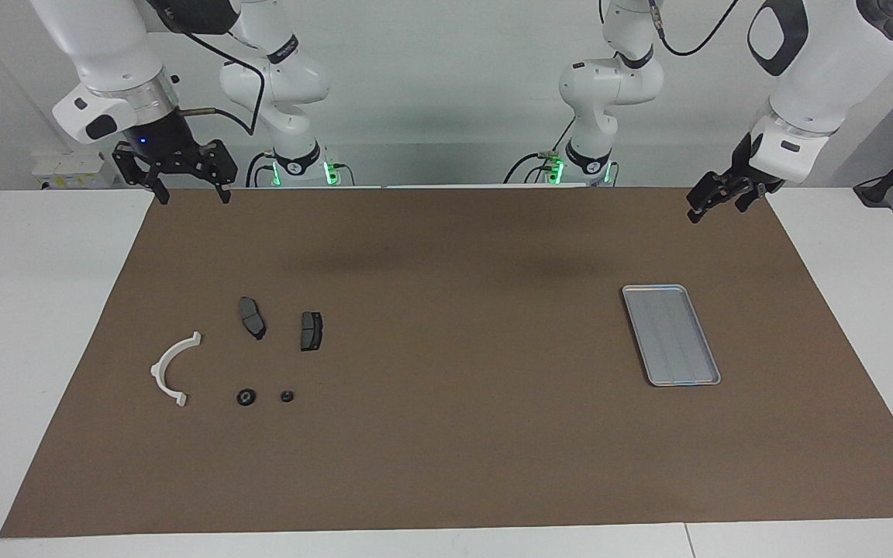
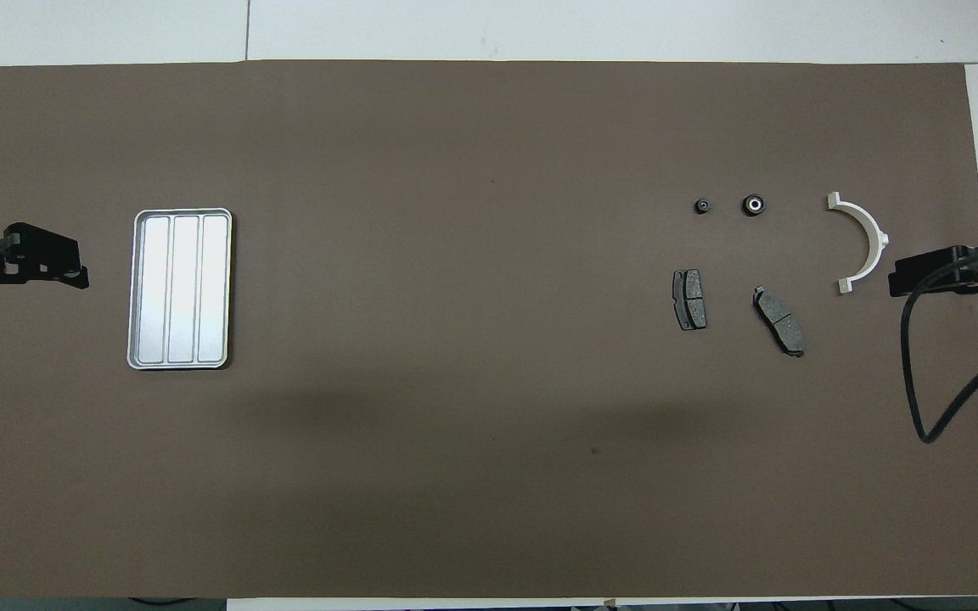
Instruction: Pick bearing gear from pile to tray
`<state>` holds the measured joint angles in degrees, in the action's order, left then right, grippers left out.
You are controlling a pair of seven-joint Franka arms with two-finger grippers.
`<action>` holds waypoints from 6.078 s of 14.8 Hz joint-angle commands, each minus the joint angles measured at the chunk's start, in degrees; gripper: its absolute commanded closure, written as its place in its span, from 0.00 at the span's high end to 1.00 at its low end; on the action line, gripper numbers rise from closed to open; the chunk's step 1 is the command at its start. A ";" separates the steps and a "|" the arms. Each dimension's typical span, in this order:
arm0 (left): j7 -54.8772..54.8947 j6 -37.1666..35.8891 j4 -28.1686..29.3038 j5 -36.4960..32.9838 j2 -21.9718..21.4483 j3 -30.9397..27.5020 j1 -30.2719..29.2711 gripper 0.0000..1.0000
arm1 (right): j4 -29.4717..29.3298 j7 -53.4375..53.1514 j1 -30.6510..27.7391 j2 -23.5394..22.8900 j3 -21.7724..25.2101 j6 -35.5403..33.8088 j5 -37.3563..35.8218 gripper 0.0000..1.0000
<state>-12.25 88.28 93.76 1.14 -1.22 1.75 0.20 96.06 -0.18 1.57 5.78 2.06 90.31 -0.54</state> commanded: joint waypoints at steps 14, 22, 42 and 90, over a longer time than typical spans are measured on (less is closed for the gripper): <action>0.47 -0.48 0.37 0.36 -0.36 0.01 -0.03 1.00 | 0.97 0.71 -0.25 1.34 -0.91 0.04 1.15 1.00; 0.47 -0.48 0.37 0.36 -0.36 0.01 -0.03 1.00 | 1.33 0.62 0.10 0.38 -1.18 0.83 1.06 1.00; 0.47 -0.48 0.37 0.36 -0.36 0.01 -0.03 1.00 | 0.03 -12.20 5.82 -31.86 -1.09 32.56 0.10 1.00; 0.47 -0.48 0.37 0.27 -0.36 0.01 -0.03 1.00 | -19.22 -13.62 6.34 -35.94 -1.35 9.76 -2.45 0.00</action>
<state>-12.25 88.28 93.76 1.14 -1.22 1.75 0.20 81.29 -14.78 7.28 -33.92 1.27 109.73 -2.50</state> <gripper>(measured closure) 0.000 0.762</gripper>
